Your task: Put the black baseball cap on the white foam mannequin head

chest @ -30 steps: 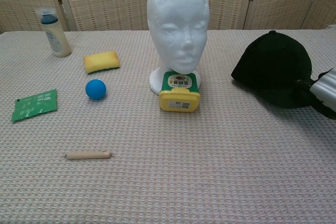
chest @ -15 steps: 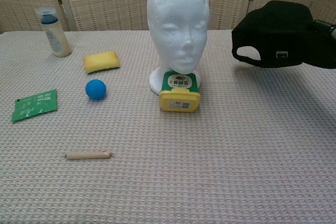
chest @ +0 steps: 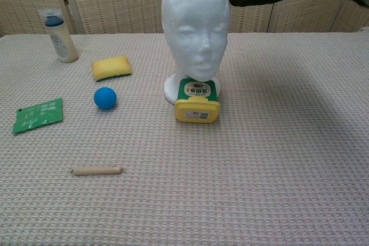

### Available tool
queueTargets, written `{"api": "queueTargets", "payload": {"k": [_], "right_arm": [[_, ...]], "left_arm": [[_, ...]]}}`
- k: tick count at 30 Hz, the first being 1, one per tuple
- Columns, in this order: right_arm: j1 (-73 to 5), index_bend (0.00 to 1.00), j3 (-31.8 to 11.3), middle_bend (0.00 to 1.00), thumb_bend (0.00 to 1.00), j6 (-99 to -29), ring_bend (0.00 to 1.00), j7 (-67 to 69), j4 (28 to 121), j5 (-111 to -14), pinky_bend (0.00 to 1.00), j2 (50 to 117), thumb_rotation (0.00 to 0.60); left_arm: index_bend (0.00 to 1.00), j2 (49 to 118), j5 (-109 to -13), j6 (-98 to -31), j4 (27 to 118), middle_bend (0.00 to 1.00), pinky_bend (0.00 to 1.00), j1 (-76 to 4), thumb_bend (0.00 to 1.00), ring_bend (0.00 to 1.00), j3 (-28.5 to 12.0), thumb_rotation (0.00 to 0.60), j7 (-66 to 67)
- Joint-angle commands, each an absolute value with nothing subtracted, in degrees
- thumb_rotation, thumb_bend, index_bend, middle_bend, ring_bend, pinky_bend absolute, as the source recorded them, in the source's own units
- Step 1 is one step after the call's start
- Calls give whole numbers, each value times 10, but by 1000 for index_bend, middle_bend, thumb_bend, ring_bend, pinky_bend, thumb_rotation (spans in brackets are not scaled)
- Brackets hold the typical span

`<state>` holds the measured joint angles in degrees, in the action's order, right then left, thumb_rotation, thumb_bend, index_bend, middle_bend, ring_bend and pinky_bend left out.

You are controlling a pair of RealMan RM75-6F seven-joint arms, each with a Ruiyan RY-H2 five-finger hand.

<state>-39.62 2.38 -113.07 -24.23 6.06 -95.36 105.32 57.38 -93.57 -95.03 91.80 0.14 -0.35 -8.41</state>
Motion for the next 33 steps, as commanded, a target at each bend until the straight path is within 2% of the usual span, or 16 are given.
{"api": "queueTargets", "payload": {"k": [1,8,17,33], "right_arm": [[-434,1000,23,852,592,-1160,806,-282,91,-961,966,1041,600],[-477,1000,20,852,593,-1167,806,-362,167,-975,966,1024,600],[-528,1000,13,853,593,-1112,806,-466,281,-1004,966,1021,600],[-511,1000,8,858,592,-1055,806,-614,352,-1038,968,1062,600]], "left_arm": [[2,573,-935,-951,918,0,173,2,200,0,-3,600,-87],[3,569,-938,-952,917,0,173,3,200,0,-2,600,-98],[3,560,-938,-956,913,0,173,5,200,0,-2,600,-124],[3,536,-959,-961,897,0,172,2,200,0,8,600,-203]]}}
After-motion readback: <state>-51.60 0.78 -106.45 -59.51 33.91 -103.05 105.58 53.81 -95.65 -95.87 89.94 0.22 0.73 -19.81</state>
